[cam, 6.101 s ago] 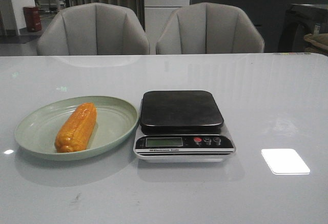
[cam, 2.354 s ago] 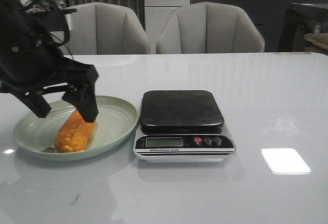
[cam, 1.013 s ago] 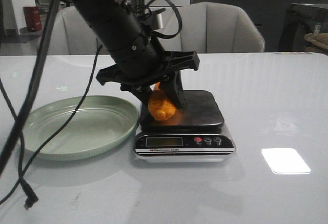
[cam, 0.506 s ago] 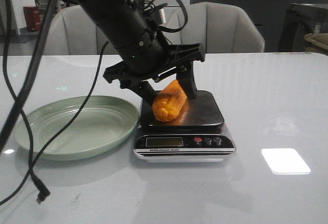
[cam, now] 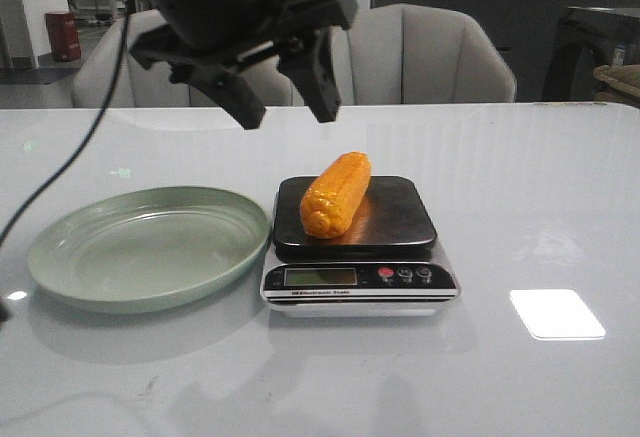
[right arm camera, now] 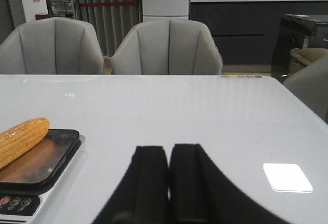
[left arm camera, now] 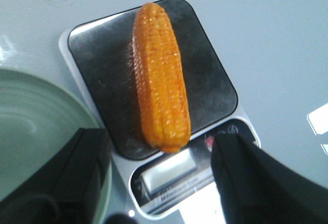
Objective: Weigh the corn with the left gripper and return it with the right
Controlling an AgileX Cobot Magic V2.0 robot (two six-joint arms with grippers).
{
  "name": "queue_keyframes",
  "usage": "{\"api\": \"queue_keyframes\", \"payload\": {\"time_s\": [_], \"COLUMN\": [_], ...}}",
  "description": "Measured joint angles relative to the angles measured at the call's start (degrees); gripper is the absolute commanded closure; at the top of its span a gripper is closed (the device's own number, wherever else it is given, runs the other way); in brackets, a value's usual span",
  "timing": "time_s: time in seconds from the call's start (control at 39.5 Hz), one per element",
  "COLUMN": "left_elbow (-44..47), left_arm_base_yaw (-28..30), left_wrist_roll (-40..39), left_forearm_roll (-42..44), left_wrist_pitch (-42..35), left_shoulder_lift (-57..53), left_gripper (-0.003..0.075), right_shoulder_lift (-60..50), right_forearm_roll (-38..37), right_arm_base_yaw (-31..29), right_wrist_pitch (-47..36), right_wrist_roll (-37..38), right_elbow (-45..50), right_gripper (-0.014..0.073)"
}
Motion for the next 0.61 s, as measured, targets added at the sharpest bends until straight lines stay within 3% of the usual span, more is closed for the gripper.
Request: {"api": "queue_keyframes", "payload": {"time_s": [0.61], "left_elbow": [33.78], "left_arm_base_yaw": [0.00], "left_wrist_roll": [0.00], "left_forearm_roll": [8.84], "left_wrist_pitch": [-2.82], "left_shoulder_lift": [-59.20], "left_gripper": [0.0297], "right_shoulder_lift": [0.00], "right_forearm_roll": [0.00], "right_arm_base_yaw": [0.00], "right_wrist_pitch": [0.00], "right_wrist_roll": [0.00], "right_elbow": [0.00], "right_gripper": [0.0435]}}
